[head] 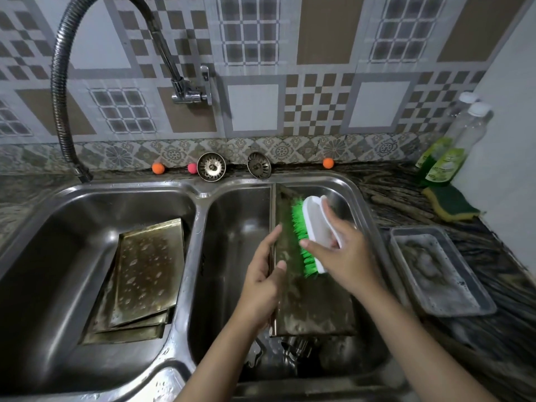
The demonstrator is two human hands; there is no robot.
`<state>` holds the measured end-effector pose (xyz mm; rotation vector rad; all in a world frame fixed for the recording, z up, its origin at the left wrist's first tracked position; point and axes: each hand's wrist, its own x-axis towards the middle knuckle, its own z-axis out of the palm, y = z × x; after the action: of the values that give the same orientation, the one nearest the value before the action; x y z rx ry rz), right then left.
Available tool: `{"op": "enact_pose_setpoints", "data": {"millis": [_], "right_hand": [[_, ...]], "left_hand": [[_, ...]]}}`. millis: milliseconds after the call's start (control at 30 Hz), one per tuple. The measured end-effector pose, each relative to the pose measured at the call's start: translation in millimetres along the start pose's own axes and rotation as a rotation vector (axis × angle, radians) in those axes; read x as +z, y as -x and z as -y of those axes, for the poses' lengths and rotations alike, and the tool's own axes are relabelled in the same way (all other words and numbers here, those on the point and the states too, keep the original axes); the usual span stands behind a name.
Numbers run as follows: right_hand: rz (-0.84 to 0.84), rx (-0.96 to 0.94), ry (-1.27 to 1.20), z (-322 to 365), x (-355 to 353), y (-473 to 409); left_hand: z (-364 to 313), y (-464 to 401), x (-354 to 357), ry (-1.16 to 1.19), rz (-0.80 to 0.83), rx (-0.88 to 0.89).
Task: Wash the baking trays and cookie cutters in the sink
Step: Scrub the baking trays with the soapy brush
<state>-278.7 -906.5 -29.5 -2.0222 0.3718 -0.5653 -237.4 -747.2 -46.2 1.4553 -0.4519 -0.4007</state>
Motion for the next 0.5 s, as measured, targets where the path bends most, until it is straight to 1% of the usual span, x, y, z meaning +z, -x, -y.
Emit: {"op": "enact_pose_setpoints", "data": {"millis": [100,133,167,233,267,300,333,433,467,500], "right_hand": [[0.129,-0.086,-0.033,5,12,29],[0.141,-0.086,-0.021,1,10,27],[0.095,-0.068,0.019,-5,5,16],[-0.082,0.016,0.090,-19,-11,-22],[-0.146,0.076,0.062,-19,-16,-39],[-0.169,0.104,0.024,-14,-15,-48],[-0.160,0.072,0.000,-7,-10,-48],[0.023,-0.122,0.025,11,17,-26],[0.045,-0.154,0.031,7,18,-26],[0.016,-0.132,0.028,0,14,-33]], "left_hand": [[-5,-9,-9,0.113,-0.060,0.002],[-8,-11,-13,0.117,-0.063,0.014],[-9,-11,-15,0.080,-0.049,0.033],[-10,-8,-14,-0.010,0.029,0.047],[-9,-6,-10,-0.038,0.073,0.040],[-7,-4,-6,-0.064,0.093,0.034],[-7,-3,-2,-0.073,0.100,0.037],[-5,-6,-4,-0.030,0.058,0.023],[-5,-6,-7,-0.025,0.049,0.026],[-7,-4,-11,-0.044,0.045,0.033]]}}
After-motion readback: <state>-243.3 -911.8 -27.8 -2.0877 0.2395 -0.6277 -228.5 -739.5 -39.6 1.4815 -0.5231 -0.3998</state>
